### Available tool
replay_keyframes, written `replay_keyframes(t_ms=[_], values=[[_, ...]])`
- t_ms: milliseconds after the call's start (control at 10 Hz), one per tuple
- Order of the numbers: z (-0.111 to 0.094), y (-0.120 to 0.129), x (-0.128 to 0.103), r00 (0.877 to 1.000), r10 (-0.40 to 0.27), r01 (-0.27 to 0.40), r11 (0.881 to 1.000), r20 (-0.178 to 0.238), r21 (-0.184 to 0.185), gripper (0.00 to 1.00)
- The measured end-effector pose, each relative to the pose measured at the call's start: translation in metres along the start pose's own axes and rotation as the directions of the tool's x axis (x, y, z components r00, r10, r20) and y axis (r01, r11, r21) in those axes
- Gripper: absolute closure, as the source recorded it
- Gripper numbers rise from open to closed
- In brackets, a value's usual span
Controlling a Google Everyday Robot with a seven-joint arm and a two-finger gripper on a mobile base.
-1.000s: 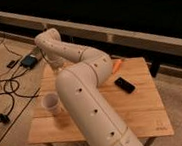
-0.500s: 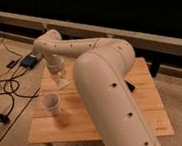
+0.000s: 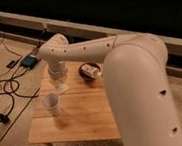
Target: Place the white sponge in the ceramic cup
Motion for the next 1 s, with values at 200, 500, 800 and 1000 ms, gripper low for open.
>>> replay_keyframes(t_ms=[200,500,800,1000], values=[[-0.013,0.008,0.003,0.999,-0.043,0.044,0.999,0.033,-0.014,1.0],[-0.025,0.024,0.007,0.992,-0.107,0.11,0.993,0.059,-0.047,1.0],[-0.026,0.052,0.009,0.979,-0.189,0.197,0.973,0.077,-0.121,1.0],[-0.025,0.061,0.009,0.974,-0.211,0.222,0.964,0.085,-0.149,1.0]])
